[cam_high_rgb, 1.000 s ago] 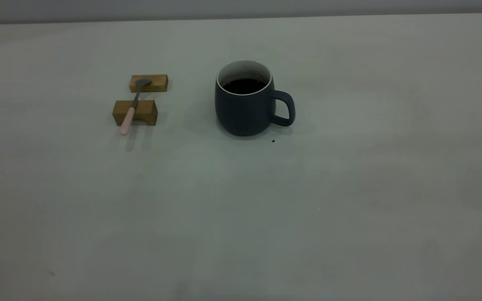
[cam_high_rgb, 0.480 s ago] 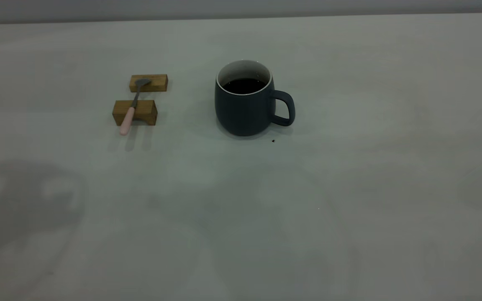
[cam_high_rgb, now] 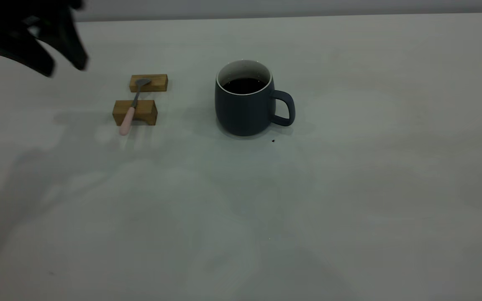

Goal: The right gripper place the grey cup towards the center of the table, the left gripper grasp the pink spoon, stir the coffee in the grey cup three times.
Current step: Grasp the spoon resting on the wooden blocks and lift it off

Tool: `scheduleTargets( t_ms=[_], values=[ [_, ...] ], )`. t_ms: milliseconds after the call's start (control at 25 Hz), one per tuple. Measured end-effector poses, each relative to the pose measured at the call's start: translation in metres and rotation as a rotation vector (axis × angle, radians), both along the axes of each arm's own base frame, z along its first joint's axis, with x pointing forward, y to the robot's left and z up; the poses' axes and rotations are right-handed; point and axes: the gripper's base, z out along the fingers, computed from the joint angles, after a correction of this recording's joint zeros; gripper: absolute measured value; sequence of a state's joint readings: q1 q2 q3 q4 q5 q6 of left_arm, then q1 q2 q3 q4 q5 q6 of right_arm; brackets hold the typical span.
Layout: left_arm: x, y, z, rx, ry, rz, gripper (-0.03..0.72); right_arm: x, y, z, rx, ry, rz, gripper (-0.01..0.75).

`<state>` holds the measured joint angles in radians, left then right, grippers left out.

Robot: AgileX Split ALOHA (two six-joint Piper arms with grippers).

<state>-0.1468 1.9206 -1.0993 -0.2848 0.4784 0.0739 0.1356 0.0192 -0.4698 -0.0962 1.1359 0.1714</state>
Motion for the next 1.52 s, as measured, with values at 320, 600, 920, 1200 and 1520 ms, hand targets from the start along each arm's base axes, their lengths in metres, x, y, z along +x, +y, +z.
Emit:
scheduleTargets(
  t_ms=[320, 600, 920, 1200, 1520],
  values=[
    [0.037, -0.007, -0.055, 0.082, 0.105, 0.043, 0.504, 0.000, 0.000, 0.000, 0.000, 0.000, 0.000, 0.543],
    [0.043, -0.028, -0.084, 0.098, 0.163, 0.000, 0.504, 0.000, 0.000, 0.000, 0.000, 0.000, 0.000, 0.543],
    [0.044, -0.029, -0.105, 0.115, 0.190, 0.017, 0.504, 0.000, 0.000, 0.000, 0.000, 0.000, 0.000, 0.543],
    [0.052, -0.030, -0.123, 0.115, 0.198, 0.035, 0.472, 0.000, 0.000, 0.000, 0.000, 0.000, 0.000, 0.543],
    [0.057, -0.032, -0.122, 0.112, 0.194, 0.037, 0.207, 0.000, 0.000, 0.000, 0.000, 0.000, 0.000, 0.543]
  ],
)
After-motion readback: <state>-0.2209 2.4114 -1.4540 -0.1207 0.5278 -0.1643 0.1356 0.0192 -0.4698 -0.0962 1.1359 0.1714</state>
